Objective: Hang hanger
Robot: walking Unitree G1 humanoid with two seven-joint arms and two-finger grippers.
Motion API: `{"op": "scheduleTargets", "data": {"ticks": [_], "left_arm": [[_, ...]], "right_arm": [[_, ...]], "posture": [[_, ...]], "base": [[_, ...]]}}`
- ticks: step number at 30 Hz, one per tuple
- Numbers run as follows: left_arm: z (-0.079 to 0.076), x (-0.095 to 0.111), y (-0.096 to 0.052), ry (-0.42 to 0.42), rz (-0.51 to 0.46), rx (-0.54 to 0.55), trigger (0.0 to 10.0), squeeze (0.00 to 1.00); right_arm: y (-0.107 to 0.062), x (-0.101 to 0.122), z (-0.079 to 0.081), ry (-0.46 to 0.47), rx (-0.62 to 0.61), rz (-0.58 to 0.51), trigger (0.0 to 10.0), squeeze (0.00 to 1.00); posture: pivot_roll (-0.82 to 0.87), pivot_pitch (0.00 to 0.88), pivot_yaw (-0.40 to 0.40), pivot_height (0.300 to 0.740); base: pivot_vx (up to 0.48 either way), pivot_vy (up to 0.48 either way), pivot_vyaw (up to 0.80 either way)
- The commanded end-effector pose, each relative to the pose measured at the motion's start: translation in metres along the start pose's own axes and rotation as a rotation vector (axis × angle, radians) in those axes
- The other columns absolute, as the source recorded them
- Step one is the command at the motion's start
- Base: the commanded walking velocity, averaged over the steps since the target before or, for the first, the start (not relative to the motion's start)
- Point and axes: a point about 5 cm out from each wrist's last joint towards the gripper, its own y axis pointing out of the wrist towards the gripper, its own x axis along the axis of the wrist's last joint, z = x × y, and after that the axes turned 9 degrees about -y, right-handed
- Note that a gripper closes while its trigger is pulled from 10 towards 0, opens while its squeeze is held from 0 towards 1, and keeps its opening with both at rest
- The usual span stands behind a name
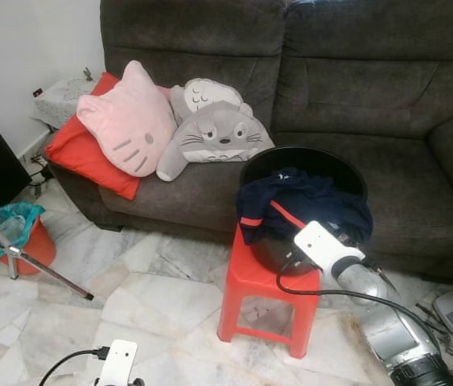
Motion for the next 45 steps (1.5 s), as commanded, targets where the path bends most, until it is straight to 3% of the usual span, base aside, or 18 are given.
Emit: {"op": "scheduleTargets", "data": {"ticks": [1,23,34,45], "left_arm": [[0.001,-0.002,0.0,0.008,0.016,0.003,10.0,0.0],[0.001,-0.003,0.0,0.005,0.016,0.002,10.0,0.0],[0.001,-0.003,0.0,0.009,0.014,0.003,10.0,0.0],[0.002,-0.002,0.0,0.011,0.012,0.005,10.0,0.0]], "right_arm": [[0.002,0.001,-0.003,0.013,-0.007,0.002,10.0,0.0],[0.007,0.006,-0.009,0.005,-0.048,-0.027,10.0,0.0],[0.003,-0.001,-0.026,-0.047,-0.178,0.003,10.0,0.0],[0.002,-0.001,-0.028,-0.066,-0.227,0.007,10.0,0.0]], "posture": [[-0.22,0.0,0.06,0.74],[-0.22,0.0,0.058,0.74],[-0.22,0.0,0.06,0.74],[-0.22,0.0,0.063,0.74]], "base": [[0.0,0.0,0.0],[0.0,0.0,0.0],[0.0,0.0,0.0],[0.0,0.0,0.0]]}}
